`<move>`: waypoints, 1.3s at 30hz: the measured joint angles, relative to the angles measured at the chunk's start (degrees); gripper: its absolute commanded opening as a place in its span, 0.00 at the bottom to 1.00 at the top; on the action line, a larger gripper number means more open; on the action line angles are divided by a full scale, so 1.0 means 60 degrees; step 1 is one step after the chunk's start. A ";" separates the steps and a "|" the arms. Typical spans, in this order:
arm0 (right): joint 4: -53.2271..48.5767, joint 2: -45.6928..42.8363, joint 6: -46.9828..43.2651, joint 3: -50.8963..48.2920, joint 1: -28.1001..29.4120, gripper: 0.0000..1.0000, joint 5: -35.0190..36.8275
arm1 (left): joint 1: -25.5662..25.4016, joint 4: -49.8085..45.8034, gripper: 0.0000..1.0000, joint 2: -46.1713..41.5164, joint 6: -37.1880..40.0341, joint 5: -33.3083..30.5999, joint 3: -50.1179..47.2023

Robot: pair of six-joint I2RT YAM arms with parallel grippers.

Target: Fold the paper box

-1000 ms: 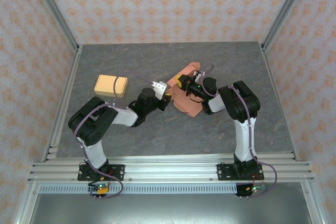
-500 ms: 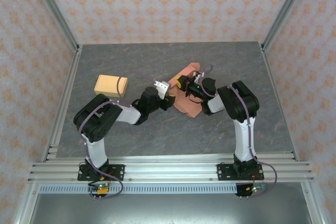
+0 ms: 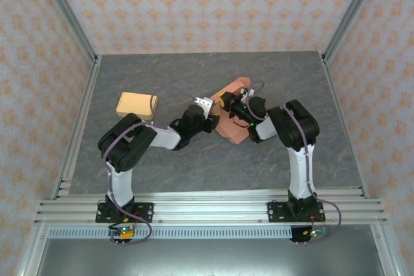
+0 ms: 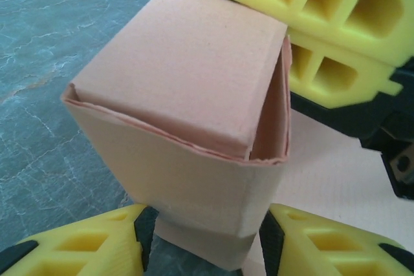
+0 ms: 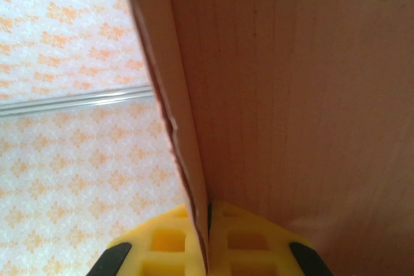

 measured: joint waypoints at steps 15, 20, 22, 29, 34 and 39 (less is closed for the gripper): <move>0.0211 -0.0699 -0.0040 -0.1082 0.0754 0.04 0.1719 | -0.0240 -0.1126 0.24 0.0736 -0.0659 -0.2164 0.1209; 0.0189 -0.0907 -0.0149 -0.1366 0.0761 0.29 0.1778 | -0.0291 -0.1166 0.14 0.0787 -0.0787 -0.2229 0.1293; 0.0113 -0.1013 -0.0233 -0.1570 0.0769 0.36 0.1745 | -0.0291 -0.1158 0.12 0.0787 -0.0816 -0.2302 0.1290; -0.0452 -0.2204 -0.0470 -0.2430 0.0619 0.44 0.1705 | -0.0291 -0.1031 0.08 0.0787 -0.0714 -0.2437 0.1206; -0.2113 -0.4517 -0.1453 -0.3096 0.0382 0.45 0.1741 | -0.0270 -0.1031 0.05 0.0718 -0.0357 -0.2353 0.1198; -0.5322 -0.7122 -0.3224 -0.2947 -0.0237 0.45 0.1756 | 0.0084 -0.1585 0.04 0.0095 0.0222 -0.1370 0.1020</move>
